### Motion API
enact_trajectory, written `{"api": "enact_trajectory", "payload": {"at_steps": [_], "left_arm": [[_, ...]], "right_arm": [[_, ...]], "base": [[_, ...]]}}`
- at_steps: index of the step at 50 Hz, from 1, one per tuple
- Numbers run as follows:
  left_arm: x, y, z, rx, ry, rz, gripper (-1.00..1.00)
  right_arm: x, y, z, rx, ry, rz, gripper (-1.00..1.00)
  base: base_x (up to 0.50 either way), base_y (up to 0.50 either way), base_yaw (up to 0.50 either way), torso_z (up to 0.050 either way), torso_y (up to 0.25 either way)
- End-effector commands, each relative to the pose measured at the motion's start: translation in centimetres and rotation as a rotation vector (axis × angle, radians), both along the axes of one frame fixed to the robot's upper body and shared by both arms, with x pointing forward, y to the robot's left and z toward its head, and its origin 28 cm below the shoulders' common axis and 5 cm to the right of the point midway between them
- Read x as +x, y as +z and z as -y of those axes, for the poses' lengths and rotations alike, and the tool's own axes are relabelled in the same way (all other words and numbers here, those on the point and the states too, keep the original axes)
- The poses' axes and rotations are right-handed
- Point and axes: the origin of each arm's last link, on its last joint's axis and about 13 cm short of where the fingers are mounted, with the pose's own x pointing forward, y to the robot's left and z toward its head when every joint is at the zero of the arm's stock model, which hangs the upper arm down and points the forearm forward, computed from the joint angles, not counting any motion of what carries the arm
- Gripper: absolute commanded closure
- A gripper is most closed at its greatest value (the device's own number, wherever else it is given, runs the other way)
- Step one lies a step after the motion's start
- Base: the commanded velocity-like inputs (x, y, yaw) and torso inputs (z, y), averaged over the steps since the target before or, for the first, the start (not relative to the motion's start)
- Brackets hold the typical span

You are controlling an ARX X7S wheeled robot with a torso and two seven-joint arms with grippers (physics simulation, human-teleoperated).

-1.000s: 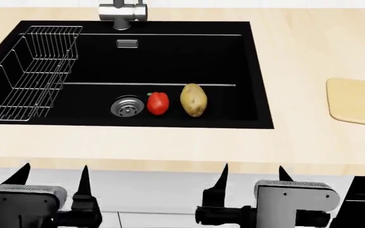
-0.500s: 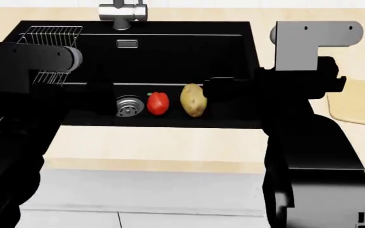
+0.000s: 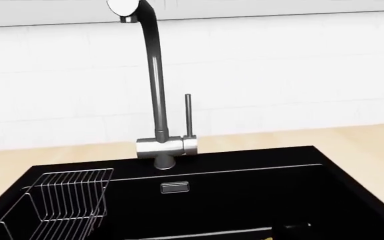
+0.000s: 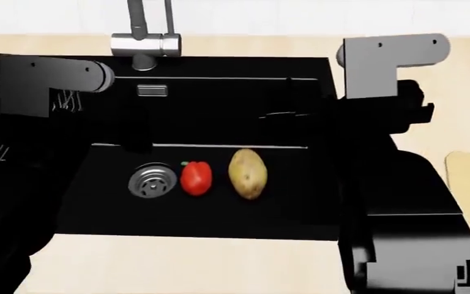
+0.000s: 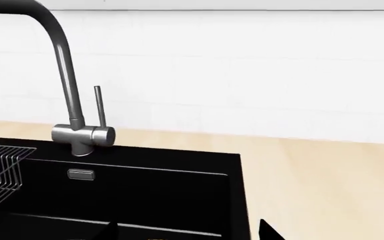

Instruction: Pick the vegetables from the sink and place them on the cutting board.

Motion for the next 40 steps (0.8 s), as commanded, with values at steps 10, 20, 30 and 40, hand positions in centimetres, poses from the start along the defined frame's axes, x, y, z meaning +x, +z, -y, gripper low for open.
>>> {"api": "enact_trajectory", "payload": {"at_steps": [10, 20, 30, 40], "left_arm": [[-0.1, -0.8, -0.6, 0.002, 0.009, -0.02, -1.0], [-0.4, -2.3, -0.8, 0.009, 0.001, -0.055, -1.0], [-0.6, -2.4, -0.9, 0.011, 0.006, -0.051, -1.0], [-0.5, -2.6, -0.9, 0.009, 0.007, -0.049, -1.0]], "right_arm": [[-0.3, -1.3, -0.1, 0.002, 0.022, -0.017, -1.0], [-0.6, -1.4, -0.3, -0.011, 0.027, -0.021, -1.0], [-0.7, -1.9, -0.9, -0.033, 0.055, -0.044, -1.0], [-1.0, -2.8, -3.5, -0.051, 0.188, -0.213, -1.0]], "base": [[0.5, 0.0, 0.0, 0.0, 0.002], [0.5, 0.0, 0.0, 0.0, 0.0], [0.43, 0.0, 0.0, 0.0, 0.001], [0.12, 0.0, 0.0, 0.0, 0.001]]}}
